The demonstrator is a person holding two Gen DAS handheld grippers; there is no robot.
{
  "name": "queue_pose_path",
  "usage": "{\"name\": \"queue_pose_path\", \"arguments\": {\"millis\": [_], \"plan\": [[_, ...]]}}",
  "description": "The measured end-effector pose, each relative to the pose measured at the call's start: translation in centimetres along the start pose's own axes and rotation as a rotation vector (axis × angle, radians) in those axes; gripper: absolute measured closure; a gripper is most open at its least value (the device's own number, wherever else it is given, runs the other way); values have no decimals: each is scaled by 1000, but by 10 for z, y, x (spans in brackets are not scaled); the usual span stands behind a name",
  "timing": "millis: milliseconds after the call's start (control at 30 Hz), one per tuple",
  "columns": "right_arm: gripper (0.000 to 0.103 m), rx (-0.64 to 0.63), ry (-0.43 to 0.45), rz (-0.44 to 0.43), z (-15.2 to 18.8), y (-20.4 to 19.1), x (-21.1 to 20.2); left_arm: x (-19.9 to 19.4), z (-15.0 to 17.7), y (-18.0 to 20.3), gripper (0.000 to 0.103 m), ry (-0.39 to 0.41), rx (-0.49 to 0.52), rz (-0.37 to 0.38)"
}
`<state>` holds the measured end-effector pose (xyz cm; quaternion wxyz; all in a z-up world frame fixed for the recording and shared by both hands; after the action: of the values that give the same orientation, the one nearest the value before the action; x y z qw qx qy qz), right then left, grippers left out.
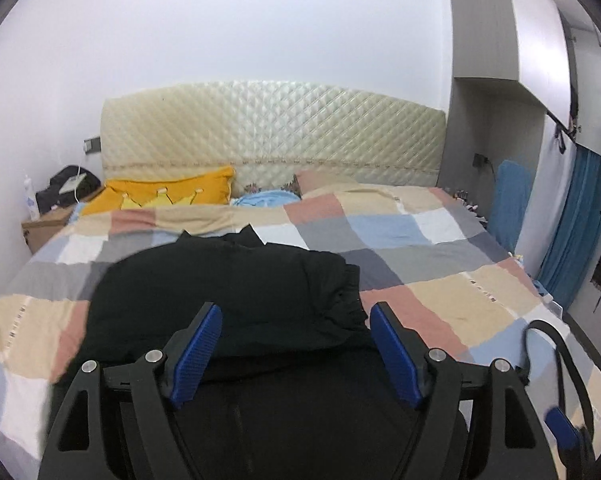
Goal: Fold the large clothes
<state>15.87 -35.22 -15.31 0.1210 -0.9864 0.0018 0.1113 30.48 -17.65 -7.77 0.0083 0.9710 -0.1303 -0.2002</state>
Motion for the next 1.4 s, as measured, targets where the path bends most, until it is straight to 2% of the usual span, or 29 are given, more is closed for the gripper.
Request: {"name": "queue_pose_path", "arguments": {"millis": [267, 467, 633, 900, 1233, 1333, 1400], "plan": [[0, -21, 42, -28, -15, -13, -30, -80, -4, 7, 27, 9, 74, 8], [0, -64, 23, -70, -10, -26, -40, -127, 16, -10, 27, 8, 45, -10], [0, -99, 11, -129, -6, -42, -47, -146, 28, -42, 27, 43, 11, -71], [0, -127, -29, -155, 4, -55, -42, -134, 59, -85, 27, 2, -13, -119], [0, -146, -98, -172, 19, -71, -31, -109, 113, -113, 27, -42, -18, -145], [0, -160, -110, -171, 22, -79, -25, -94, 114, -125, 27, -69, -49, -114], [0, -178, -140, -188, 22, -87, -13, -78, 105, -133, 27, -78, -32, -109]]}}
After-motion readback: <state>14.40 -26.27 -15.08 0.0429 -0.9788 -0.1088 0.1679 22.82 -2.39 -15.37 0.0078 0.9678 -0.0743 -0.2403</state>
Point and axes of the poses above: each gripper's, at about its wrist camera, not at the fingertips, and x roughly the way its jaws point, y to its right, z to its underside, the point moved 4 cm from there along x, roughly the way its jaws point, and after that the axes turned 7 degrees about y, right-handed, at the moved point
